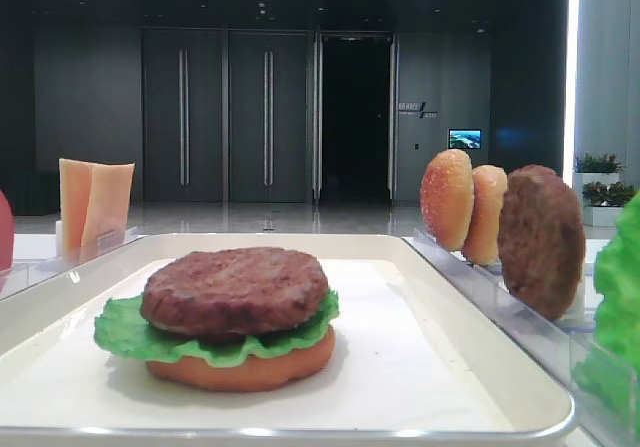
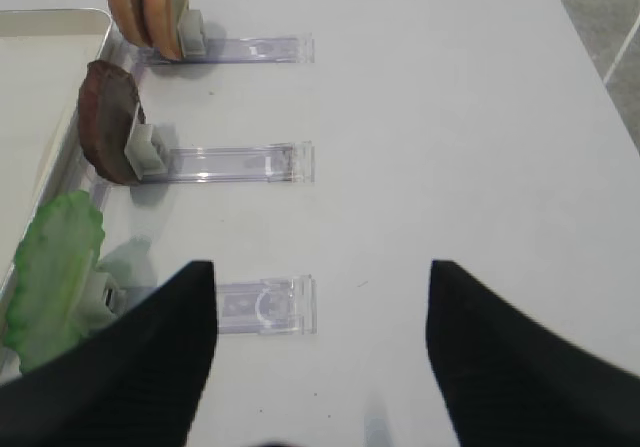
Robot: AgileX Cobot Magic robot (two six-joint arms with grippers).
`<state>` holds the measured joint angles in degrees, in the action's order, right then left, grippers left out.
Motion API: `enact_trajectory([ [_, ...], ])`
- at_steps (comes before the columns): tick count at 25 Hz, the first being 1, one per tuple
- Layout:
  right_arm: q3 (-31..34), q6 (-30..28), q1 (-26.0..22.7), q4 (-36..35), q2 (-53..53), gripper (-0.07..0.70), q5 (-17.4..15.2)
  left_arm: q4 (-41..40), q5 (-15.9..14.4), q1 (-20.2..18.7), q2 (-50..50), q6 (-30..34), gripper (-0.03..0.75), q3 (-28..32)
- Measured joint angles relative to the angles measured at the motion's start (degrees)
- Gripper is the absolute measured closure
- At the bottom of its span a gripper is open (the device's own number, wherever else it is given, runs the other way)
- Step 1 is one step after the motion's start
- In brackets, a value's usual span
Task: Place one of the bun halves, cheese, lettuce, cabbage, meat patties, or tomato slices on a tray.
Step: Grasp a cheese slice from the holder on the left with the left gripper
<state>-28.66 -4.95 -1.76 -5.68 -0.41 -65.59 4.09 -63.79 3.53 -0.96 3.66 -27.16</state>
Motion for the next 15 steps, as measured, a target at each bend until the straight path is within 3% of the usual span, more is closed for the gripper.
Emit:
enact_trajectory([
  [15,0.0,0.0,0.0,0.0,0.0,0.171,0.0,0.79,0.0,0.0,0.0,0.0,0.221,0.0],
])
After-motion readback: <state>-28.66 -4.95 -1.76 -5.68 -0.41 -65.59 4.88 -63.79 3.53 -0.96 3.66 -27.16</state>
